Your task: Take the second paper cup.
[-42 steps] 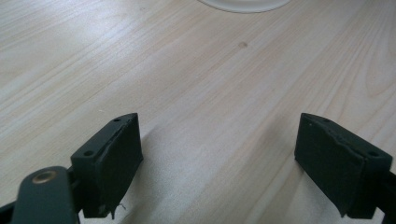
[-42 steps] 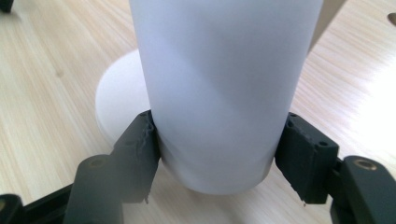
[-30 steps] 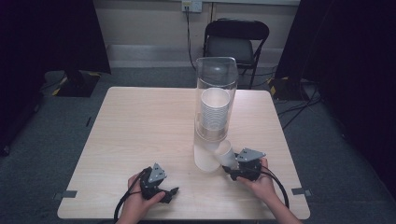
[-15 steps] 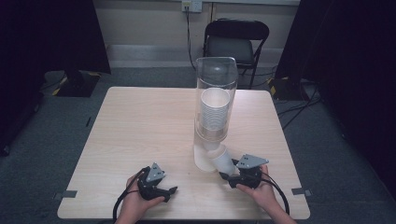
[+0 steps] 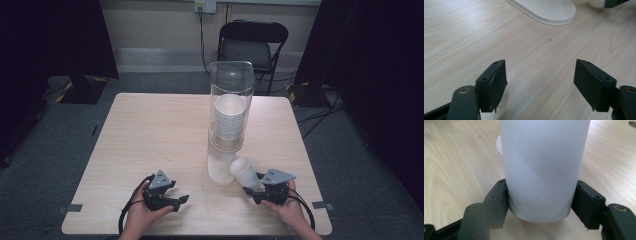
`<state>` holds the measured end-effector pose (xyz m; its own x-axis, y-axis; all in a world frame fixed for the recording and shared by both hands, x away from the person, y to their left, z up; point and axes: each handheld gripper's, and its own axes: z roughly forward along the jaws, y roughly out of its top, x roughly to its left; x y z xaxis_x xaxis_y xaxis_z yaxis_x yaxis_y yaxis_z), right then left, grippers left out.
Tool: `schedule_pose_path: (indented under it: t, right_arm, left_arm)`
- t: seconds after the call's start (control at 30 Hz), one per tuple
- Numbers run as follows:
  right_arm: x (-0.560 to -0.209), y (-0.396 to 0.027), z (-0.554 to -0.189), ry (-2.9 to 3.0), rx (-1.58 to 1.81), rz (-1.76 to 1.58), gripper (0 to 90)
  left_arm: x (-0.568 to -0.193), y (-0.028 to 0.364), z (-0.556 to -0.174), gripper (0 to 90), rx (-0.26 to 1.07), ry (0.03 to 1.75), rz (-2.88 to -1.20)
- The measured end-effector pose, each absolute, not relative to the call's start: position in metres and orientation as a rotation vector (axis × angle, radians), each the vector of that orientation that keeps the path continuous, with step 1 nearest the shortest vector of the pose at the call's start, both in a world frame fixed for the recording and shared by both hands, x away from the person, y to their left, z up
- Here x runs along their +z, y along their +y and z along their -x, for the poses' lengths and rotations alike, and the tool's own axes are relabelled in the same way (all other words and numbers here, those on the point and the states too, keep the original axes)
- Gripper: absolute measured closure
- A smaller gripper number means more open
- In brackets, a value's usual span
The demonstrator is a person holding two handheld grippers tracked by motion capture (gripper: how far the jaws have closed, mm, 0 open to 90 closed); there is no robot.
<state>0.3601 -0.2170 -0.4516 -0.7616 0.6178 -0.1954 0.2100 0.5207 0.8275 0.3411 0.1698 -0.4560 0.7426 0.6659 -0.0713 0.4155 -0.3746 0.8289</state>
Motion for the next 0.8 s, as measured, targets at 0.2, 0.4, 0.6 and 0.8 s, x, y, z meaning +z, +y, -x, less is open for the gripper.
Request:
schedule_pose_path:
  t: [0.2, 0.4, 0.6, 0.8]
  right_arm:
    - [-0.447, -0.208, -0.348, 2.286, 1.187, -0.573, 34.6]
    - [-0.447, -0.18, -0.342, 2.314, 1.212, -0.437, 34.6]
    - [-0.449, -0.153, -0.342, 2.349, 1.223, -0.353, 34.5]
    - [-0.445, -0.128, -0.343, 2.37, 1.256, -0.29, 34.4]
  left_arm:
    - [-0.445, 0.162, -0.343, 30.1, 0.289, 0.812, -1.991]
    - [-0.423, 0.158, -0.347, 39.7, 0.181, 0.81, -1.906]
    - [-0.408, 0.157, -0.352, 46.0, 0.134, 0.838, -1.816]
    - [-0.406, 0.152, -0.359, 47.7, 0.079, 0.857, -1.806]
